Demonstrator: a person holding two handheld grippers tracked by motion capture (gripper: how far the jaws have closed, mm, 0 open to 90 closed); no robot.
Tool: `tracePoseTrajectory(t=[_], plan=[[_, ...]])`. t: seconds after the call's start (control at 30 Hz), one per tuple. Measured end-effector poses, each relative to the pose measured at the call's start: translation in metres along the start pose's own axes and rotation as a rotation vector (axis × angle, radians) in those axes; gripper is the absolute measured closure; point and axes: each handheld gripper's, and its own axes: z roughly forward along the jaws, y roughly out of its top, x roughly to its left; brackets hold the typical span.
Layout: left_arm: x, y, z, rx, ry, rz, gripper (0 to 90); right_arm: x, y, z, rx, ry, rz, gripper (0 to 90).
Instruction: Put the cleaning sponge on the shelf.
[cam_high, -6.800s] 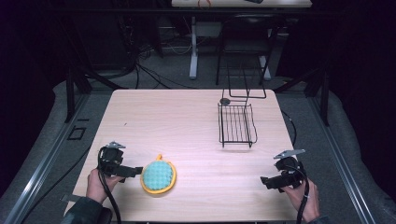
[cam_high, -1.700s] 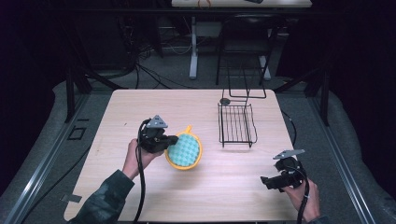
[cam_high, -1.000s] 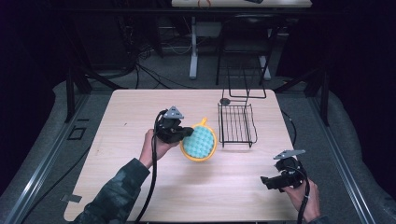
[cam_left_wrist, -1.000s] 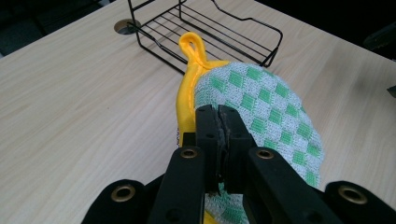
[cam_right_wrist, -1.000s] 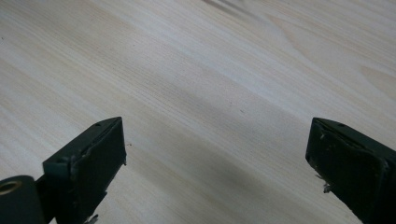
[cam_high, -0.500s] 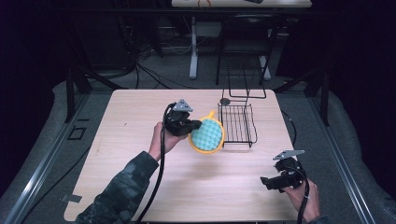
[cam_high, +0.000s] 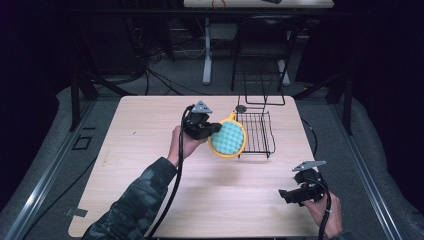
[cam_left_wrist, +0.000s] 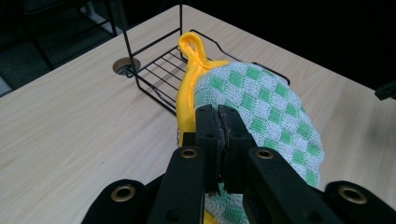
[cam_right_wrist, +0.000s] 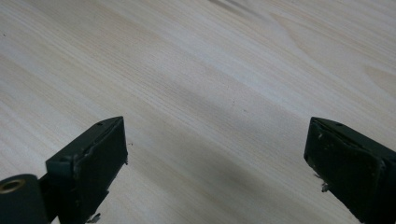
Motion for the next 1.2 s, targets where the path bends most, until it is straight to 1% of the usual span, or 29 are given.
tracePoseTrajectory(t=[0.03, 0.23, 0.53, 0.63, 0.7, 0.97, 1.2], plan=[[0.001, 0.0, 0.001, 0.003, -0.002, -0.001, 88.1, 0.0, 0.0, 0.0, 0.0, 0.001, 0.002, 5.5], [0.003, 0.003, 0.007, -0.012, -0.003, -0.02, 88.2, 0.001, 0.0, 0.0, 0.003, -0.001, 0.0, 5.6], [0.002, 0.012, 0.014, -0.038, 0.003, -0.025, 88.2, 0.001, 0.0, 0.0, 0.004, 0.0, -0.003, 5.7], [0.002, 0.012, 0.016, -0.038, 0.002, -0.029, 88.2, 0.001, 0.0, 0.0, 0.004, 0.0, -0.003, 5.7], [0.003, 0.012, 0.02, -0.044, -0.003, -0.04, 88.2, 0.001, 0.0, 0.0, 0.005, 0.001, -0.003, 5.7], [0.002, 0.016, 0.03, -0.069, 0.0, -0.062, 88.2, 0.001, 0.0, 0.0, 0.004, 0.002, -0.002, 5.8], [0.002, 0.017, 0.042, -0.092, 0.002, -0.089, 88.2, 0.001, 0.0, 0.0, 0.005, 0.001, -0.006, 5.9]])
